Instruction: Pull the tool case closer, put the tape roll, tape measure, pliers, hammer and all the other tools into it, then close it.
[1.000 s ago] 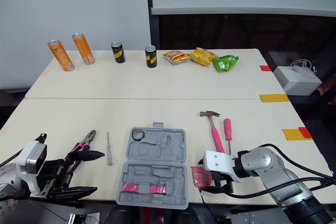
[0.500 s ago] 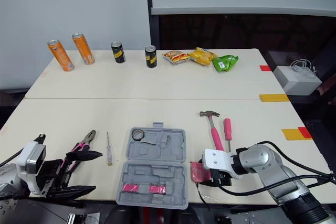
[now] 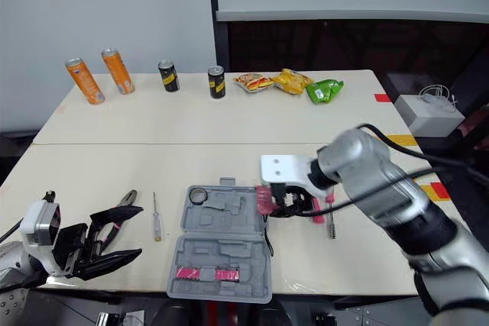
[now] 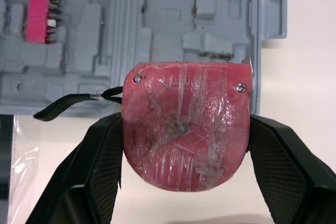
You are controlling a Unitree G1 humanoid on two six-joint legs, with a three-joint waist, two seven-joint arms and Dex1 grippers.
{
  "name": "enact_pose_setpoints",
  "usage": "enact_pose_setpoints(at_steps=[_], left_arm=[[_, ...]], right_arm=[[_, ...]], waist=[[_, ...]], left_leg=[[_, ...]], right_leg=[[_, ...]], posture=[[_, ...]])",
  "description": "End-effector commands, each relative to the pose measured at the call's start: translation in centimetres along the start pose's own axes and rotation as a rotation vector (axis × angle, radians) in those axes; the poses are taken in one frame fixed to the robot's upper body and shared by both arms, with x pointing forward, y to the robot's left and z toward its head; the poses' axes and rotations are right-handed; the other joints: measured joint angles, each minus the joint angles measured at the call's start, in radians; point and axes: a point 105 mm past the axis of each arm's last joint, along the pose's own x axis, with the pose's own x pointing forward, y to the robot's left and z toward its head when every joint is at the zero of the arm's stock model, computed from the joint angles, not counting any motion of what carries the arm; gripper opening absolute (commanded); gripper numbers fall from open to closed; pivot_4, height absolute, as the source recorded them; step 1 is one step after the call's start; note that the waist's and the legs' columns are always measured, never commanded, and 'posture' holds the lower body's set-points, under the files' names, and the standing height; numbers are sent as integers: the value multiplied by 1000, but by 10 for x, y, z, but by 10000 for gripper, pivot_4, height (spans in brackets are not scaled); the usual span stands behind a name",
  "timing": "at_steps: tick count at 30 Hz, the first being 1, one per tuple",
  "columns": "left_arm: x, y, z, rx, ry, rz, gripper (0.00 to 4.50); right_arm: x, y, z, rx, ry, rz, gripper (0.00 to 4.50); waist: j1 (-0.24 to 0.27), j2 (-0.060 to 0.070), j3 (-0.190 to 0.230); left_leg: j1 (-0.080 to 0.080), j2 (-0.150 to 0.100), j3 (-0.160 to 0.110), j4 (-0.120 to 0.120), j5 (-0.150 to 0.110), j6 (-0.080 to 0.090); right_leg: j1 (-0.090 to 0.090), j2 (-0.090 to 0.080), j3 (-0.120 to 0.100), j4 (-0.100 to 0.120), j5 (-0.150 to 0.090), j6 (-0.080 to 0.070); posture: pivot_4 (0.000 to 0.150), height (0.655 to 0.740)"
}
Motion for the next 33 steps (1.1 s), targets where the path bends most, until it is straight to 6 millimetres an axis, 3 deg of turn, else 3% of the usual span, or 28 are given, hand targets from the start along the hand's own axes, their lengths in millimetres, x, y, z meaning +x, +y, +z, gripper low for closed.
enact_pose_setpoints(at_steps=[1,7,19,33], left_arm=[[-2,2,10,47,-26,20,45000],[-9,4,5,45,-27,37,45000],[-10,10,1,41,-16,52,45000],[-2,14,6,51,-23,65,45000]], right_arm=[[14,-11,-6,6,138,32,29294],[38,-31,-15,37,253,41,29294],[62,-47,0,95,286,65,29294],[92,-52,15,102,296,68,29294]], waist=[[1,0,0],[6,-1,0],[-4,-1,0],[-14,-2,-1]], left_leg=[[0,0,0,0,0,0],[-6,0,2,3,0,0],[-9,1,4,4,0,-1],[-10,1,4,5,0,-2]], right_leg=[[-1,0,0,0,0,0],[-12,-1,2,7,0,0],[-15,0,4,13,-1,-2],[-16,0,4,14,-1,-3]], posture=[[1500,7400],[1500,7400],[1500,7400],[1500,7400]])
